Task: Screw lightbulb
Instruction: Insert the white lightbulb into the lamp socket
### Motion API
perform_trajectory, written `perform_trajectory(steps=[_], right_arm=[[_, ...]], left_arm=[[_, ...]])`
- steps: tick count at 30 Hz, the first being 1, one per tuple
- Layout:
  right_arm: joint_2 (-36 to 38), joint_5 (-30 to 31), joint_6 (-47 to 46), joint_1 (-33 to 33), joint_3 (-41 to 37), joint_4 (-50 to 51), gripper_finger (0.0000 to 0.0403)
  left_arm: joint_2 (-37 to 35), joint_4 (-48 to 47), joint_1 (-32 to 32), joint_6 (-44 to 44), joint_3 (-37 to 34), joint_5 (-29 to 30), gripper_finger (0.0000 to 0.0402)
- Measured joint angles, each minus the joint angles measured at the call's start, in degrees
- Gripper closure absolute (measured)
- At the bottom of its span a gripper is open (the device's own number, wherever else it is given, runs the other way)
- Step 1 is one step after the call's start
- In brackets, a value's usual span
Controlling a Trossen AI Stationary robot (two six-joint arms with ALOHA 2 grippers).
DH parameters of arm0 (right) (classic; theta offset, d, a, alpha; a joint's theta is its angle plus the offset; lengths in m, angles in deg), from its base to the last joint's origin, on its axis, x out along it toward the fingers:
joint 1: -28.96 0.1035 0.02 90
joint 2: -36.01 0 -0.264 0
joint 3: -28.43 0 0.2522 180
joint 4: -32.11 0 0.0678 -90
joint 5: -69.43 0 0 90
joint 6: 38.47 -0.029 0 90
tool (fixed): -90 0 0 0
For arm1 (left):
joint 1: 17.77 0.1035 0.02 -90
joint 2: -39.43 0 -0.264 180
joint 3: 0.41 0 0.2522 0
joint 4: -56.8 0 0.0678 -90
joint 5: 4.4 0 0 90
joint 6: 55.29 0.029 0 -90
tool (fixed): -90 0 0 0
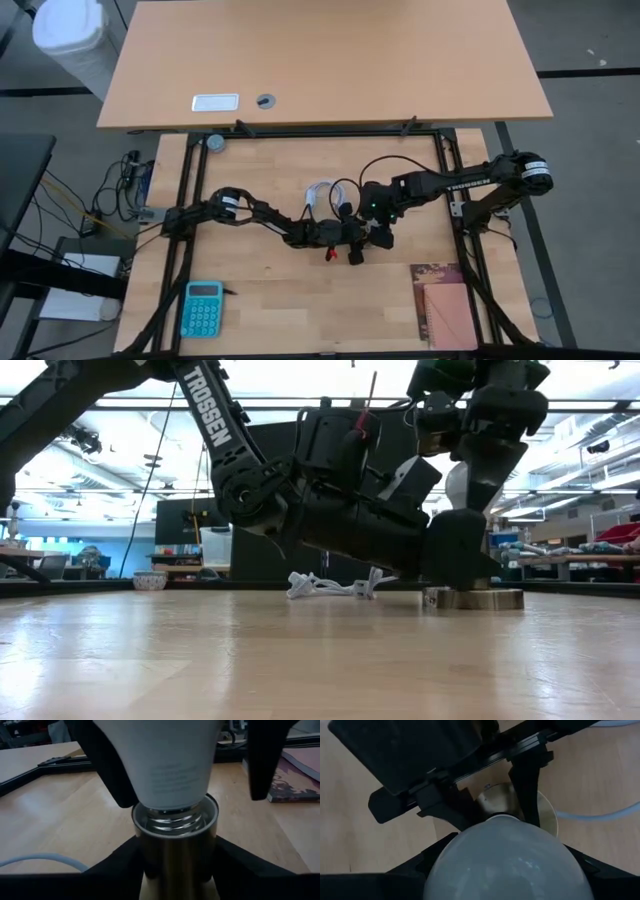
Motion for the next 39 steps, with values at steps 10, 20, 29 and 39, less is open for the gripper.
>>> perform_trajectory(steps=[10,20,29,39], right_arm=[[-0.25,0.63,0.09,0.54,1.60,2.54,0.0153],[-2.24,-0.79,5.58,1.16,3.23,4.15,0.0153],[-7.02,1.53,16.59,3.16,9.67,9.88,0.0153],[-7.60,-0.07,27.49,4.13,11.22,10.94,0.0153]], left_arm=[[0.00,-0.33,-0.04,-0.38,0.00,-0.68,0.0207],[0.00,-0.09,0.02,-1.51,-0.04,-4.09,0.0205],[0.00,0.15,0.87,-1.77,-0.11,-10.51,0.0204],[0.00,0.50,1.92,-1.47,-0.13,-19.84,0.0204]])
